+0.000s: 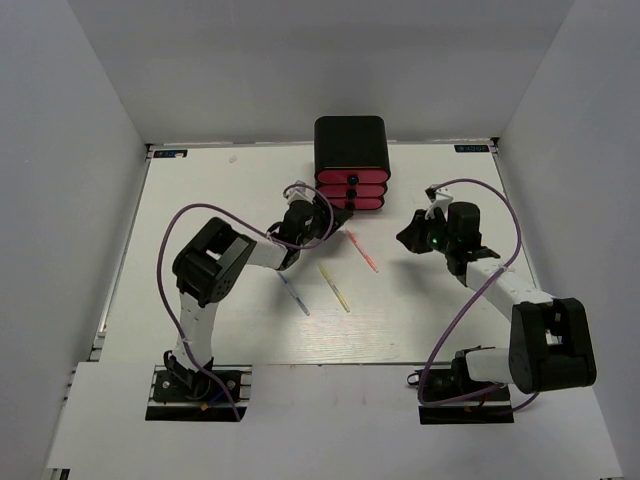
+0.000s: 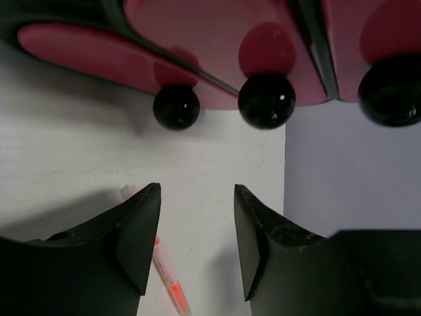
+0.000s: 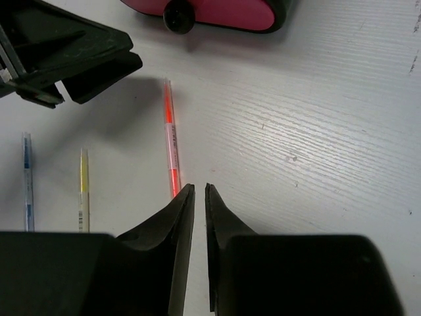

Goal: Sort the stationery into containers
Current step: Open the drawer

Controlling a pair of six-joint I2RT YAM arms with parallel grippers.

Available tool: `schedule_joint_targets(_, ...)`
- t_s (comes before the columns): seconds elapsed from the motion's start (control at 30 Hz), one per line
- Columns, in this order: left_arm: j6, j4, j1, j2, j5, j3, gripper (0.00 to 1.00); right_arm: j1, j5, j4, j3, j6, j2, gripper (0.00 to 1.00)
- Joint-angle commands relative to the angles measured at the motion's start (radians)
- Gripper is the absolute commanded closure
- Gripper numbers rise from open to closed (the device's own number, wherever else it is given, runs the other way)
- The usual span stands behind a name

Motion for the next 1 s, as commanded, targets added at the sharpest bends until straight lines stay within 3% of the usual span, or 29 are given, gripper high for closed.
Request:
schedule_joint_targets(0.0,0.026,-0.018,0.011,0.001,-0.048,0.064,0.42,-0.015,-0.033,0.055,-0.014,-0.012,-0.006,0.82)
schedule_joint_targets(0.43,0.049,-0.064,0.029,0.116,-0.039,0.163,0.42,-0.049,-0.058,0.065,-0.023,0.002,-0.003,0.80)
schedule_joint_targets(0.77,0.049,0.067,0.039,0.134,0.002,0.152,0.45,-0.060,-0.076,0.070,-0.037,0.004,-0.002,0.80)
schedule_joint_targets(0.97,0.049,0.054,0.039,0.163,0.002,0.180,0.44,-0.060,-0.084,0.073,-0.039,0.007,0.000,0.80)
